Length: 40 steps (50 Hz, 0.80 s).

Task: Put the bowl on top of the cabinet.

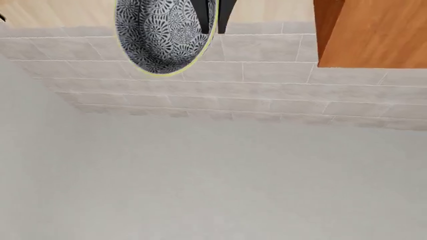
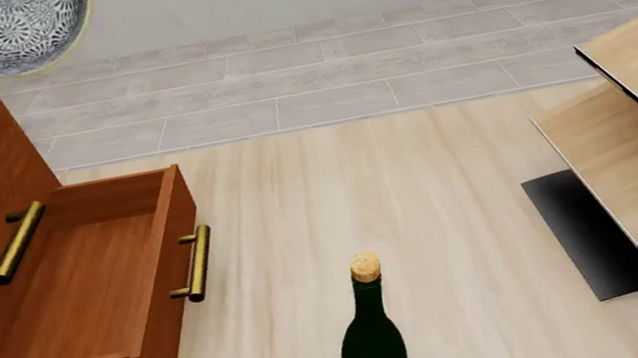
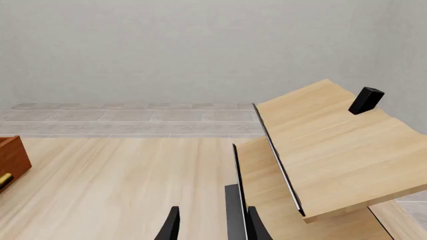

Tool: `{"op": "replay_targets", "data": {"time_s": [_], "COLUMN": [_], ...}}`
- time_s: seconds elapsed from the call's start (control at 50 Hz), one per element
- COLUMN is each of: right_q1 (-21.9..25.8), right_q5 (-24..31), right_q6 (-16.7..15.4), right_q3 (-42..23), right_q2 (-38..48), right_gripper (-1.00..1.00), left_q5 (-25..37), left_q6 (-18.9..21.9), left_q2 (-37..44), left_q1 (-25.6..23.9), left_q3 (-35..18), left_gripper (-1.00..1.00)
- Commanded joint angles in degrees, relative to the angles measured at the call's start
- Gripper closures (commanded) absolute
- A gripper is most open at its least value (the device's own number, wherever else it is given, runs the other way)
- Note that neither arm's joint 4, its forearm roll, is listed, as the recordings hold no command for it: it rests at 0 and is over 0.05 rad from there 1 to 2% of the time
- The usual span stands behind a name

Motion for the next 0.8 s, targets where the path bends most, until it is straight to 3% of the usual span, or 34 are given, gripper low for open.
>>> {"op": "replay_targets", "data": {"time_s": [0.02, 0.06, 0.32, 0.46, 0.7, 0.8], "right_q1": [0.0, 0.0, 0.0, 0.0, 0.0, 0.0], "right_q5": [0.0, 0.0, 0.0, 0.0, 0.0, 0.0], "right_q6": [0.0, 0.0, 0.0, 0.0, 0.0, 0.0], "right_q3": [0.0, 0.0, 0.0, 0.0, 0.0, 0.0], "right_q2": [0.0, 0.0, 0.0, 0.0, 0.0, 0.0], "right_gripper": [-1.0, -1.0, -1.0, -1.0, -1.0, -1.0], "left_q5": [7.8, 10.6, 18.5, 25.5, 34.2, 36.3], "left_q6": [-1.8, -1.9, -2.7, -7.5, -15.8, -17.4], "left_q2": [-5.4, -5.7, -8.6, -7.4, -5.5, -4.8], "left_q1": [4.9, 7.0, 8.3, 6.8, 12.6, 14.2], "left_q3": [-5.9, -8.2, -13.7, -16.3, -22.0, -22.3], "left_gripper": [1.0, 1.0, 1.0, 1.0, 1.0, 1.0]}}
